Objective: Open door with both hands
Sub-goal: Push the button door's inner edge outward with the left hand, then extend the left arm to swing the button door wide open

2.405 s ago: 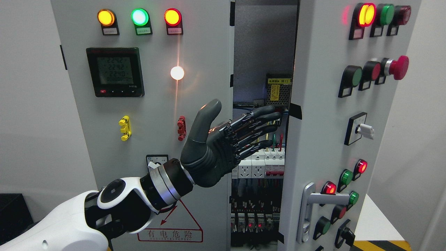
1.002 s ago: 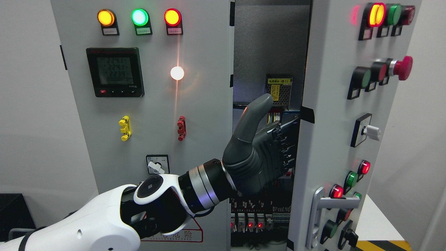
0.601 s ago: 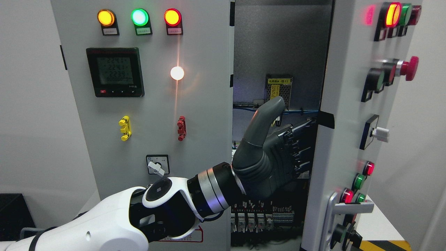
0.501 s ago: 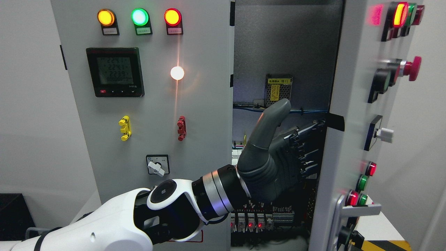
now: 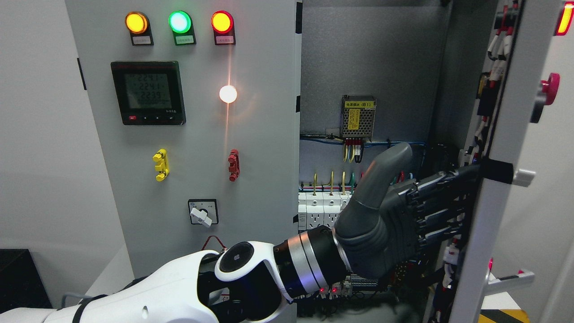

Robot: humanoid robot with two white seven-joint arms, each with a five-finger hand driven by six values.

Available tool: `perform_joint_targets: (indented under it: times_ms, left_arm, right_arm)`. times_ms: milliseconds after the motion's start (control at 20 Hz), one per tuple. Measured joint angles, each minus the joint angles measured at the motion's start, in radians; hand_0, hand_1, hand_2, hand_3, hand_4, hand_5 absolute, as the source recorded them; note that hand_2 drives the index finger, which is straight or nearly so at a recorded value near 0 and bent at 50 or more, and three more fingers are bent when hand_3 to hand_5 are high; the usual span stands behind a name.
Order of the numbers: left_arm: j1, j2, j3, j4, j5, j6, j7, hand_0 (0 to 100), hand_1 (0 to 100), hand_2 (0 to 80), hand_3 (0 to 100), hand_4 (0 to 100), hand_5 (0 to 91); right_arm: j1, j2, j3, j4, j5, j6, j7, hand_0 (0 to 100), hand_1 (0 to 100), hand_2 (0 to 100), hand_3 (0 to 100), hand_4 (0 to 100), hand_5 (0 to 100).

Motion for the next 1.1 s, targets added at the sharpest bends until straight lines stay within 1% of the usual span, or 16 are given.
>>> perform_joint_targets:
  times_ms: [551,1102]
  left_arm:
    - [-0.005,-0.115,-0.01,0.042,-0.005,0.022,0.003,0,0,0.0,0,0,0.0]
    - [-0.02,-0.249,-0.013,0.141,-0.009,0.022,0.005,0,0,0.0,0,0,0.0]
  right_arm:
    - [0.0,0.0,0.0,0.0,0.0,0.0,0.0,0,0,0,0,0,0]
    - [0.0,0.0,0.0,0.0,0.0,0.0,0.0,0,0,0,0,0,0]
